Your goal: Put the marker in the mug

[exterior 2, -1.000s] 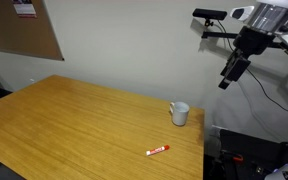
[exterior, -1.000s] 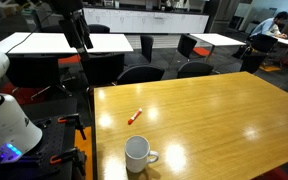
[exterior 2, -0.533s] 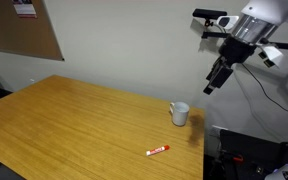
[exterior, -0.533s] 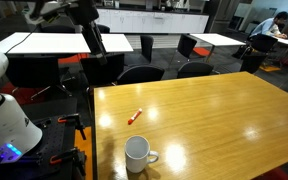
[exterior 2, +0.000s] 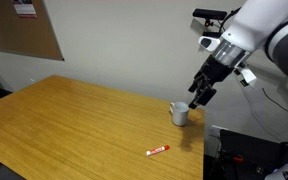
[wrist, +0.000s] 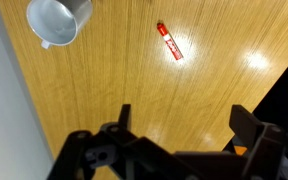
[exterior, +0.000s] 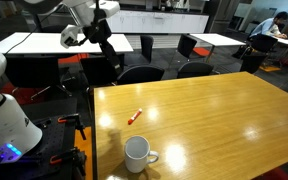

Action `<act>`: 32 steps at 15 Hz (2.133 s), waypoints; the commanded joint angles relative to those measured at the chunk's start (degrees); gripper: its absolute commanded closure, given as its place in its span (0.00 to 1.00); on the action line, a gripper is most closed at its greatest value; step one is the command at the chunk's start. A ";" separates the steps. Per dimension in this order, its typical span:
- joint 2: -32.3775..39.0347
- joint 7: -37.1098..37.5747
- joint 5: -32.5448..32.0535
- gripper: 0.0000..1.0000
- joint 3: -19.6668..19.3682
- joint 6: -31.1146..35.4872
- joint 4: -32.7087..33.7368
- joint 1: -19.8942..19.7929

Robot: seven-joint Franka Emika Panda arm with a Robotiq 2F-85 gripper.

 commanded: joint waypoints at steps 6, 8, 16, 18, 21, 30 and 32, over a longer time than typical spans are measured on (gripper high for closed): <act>7.40 -21.03 2.14 0.00 -8.60 7.95 -2.70 7.78; 9.80 -23.15 2.52 0.00 -9.22 10.42 -3.13 8.70; 23.59 -24.73 2.96 0.00 -8.54 18.40 -1.42 10.38; 26.74 -25.74 3.61 0.00 -8.48 18.96 -0.59 10.74; 31.08 -28.24 5.62 0.00 -7.78 19.00 0.86 10.65; 42.60 -30.97 7.31 0.00 -2.00 17.39 7.50 6.29; 40.97 -28.71 6.15 0.00 -0.34 17.77 5.77 4.99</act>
